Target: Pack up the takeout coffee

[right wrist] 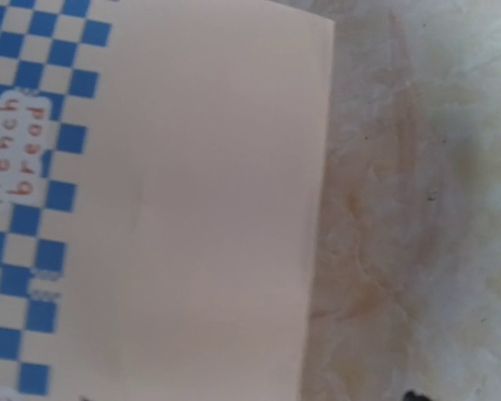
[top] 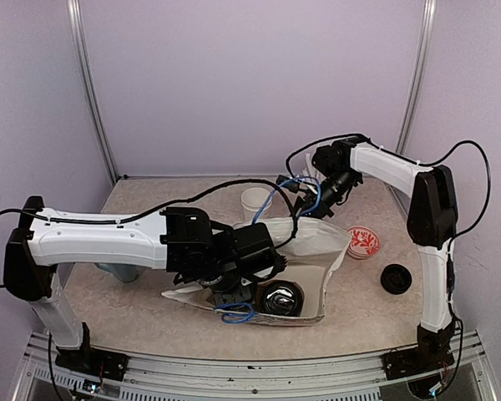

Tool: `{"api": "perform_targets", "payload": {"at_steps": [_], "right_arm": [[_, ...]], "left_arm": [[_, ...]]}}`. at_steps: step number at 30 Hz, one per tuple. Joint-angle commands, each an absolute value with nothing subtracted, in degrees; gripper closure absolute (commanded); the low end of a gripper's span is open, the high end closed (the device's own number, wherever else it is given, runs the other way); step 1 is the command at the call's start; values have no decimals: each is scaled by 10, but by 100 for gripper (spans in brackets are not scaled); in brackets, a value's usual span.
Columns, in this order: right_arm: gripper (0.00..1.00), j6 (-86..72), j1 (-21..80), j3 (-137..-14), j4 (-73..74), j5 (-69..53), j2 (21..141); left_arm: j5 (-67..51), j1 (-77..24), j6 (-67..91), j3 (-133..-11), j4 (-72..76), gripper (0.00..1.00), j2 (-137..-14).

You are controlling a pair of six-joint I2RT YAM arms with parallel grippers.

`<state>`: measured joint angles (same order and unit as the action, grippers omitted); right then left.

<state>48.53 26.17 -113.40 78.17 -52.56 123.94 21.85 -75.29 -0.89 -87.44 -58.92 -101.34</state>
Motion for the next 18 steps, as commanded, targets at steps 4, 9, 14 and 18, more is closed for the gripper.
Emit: {"api": "perform_targets", "payload": {"at_steps": [4, 9, 14, 18], "right_arm": [[23, 495, 250, -1129, 788, -526, 1213], [23, 497, 246, -1125, 789, -528, 1215], [23, 499, 243, -1118, 789, -528, 1207], [23, 497, 240, -1120, 788, -526, 1207]], "left_arm": [[211, -708, 5, -876, -605, 57, -1063], [206, -696, 2, -868, -598, 58, -1079], [213, -693, 2, -878, -604, 58, -1070], [227, -691, 12, -890, -609, 54, -1051]]}}
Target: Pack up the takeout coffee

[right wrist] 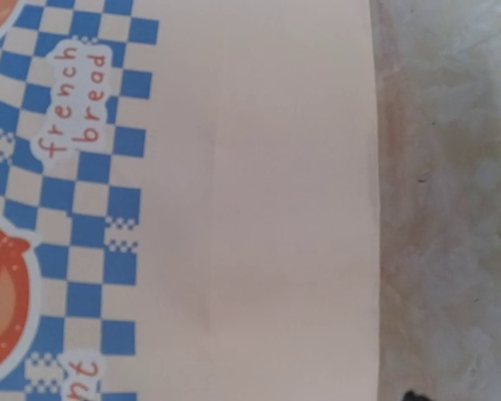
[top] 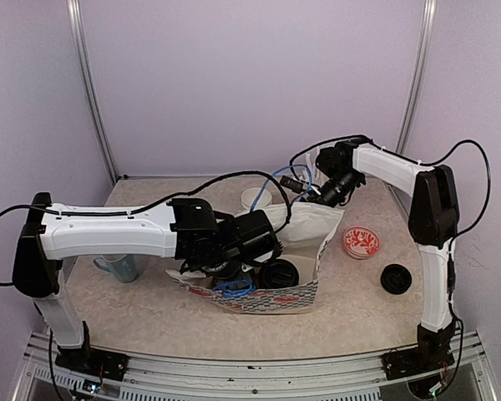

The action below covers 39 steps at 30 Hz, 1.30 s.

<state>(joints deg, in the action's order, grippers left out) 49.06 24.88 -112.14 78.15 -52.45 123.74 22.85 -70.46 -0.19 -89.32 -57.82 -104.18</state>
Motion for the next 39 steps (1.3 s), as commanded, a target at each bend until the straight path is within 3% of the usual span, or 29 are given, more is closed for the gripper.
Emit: {"api": "perform_targets", "payload": {"at_steps": [1, 15, 18, 39], "right_arm": [[23, 495, 239, -1122, 789, -526, 1208], [23, 476, 239, -1131, 789, -516, 1200], [23, 472, 239, -1133, 789, -515, 1198], [23, 455, 238, -1133, 789, -504, 1187]], "left_arm": [[225, -689, 14, -891, -607, 52, -1048], [227, -684, 34, -900, -594, 20, -1017], [216, -683, 33, -905, -589, 8, -1008], [149, -668, 26, -944, -574, 1, -970]]}}
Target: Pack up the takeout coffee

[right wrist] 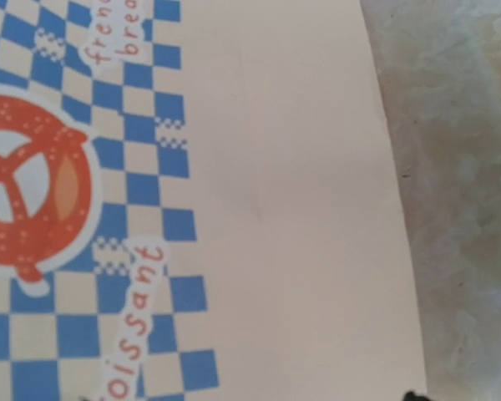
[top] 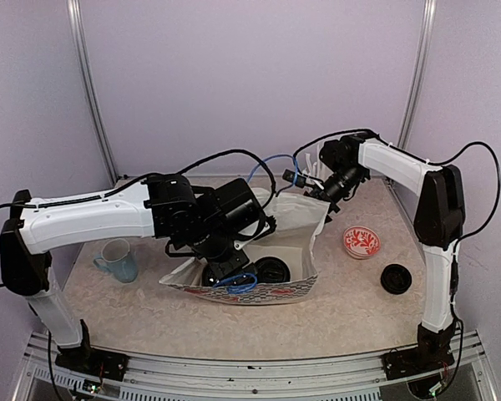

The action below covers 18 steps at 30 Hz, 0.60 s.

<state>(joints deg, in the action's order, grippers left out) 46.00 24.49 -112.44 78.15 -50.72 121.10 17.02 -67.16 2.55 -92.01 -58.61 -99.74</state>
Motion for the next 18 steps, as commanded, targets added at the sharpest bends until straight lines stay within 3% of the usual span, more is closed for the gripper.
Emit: {"api": "perform_targets", "payload": {"at_steps": [1, 18], "right_arm": [[23, 454, 238, -1133, 789, -502, 1186], [23, 441, 235, -1150, 788, -481, 1178]], "left_arm": [[148, -668, 26, -947, -574, 1, -970], [196, -637, -23, -1025, -541, 1, -986]]}}
